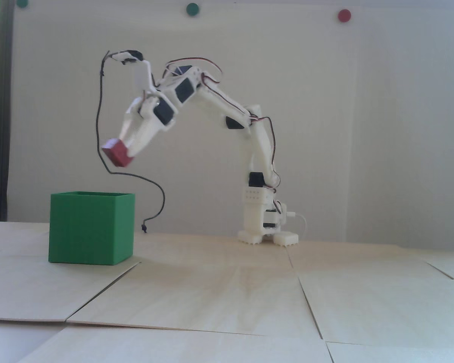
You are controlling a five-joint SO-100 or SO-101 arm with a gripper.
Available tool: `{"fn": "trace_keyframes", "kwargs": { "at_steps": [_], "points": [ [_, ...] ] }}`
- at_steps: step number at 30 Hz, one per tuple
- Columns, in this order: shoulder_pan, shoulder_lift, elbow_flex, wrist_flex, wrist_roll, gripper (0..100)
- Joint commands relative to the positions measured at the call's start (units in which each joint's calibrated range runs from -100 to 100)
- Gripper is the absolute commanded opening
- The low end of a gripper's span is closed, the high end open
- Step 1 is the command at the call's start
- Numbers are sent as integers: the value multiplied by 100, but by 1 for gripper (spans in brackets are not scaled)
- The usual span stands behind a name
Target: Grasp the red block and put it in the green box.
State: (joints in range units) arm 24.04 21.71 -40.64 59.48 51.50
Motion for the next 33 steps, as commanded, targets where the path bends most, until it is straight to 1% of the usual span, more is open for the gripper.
{"fn": "trace_keyframes", "kwargs": {
  "at_steps": [1,5,9,11,13,16,18,19,21,23,24,28,29,30,33],
  "points": [
    [190,-169,-541,-544,9,2],
    [262,-169,-541,-814,14,2],
    [246,-177,-541,-763,-7,4],
    [238,-177,-541,-746,-7,12],
    [246,-177,-541,-746,-7,28],
    [254,-177,-532,-746,19,46],
    [254,-177,-532,-754,19,50],
    [254,-177,-532,-754,19,50],
    [254,-177,-532,-754,19,49],
    [254,-177,-532,-754,19,41],
    [254,-185,-532,-754,19,35],
    [254,-201,-532,-746,-28,0],
    [254,-217,-523,-721,-28,1],
    [254,-280,-523,-653,-28,4],
    [238,-706,-124,-232,-28,2]
  ]
}}
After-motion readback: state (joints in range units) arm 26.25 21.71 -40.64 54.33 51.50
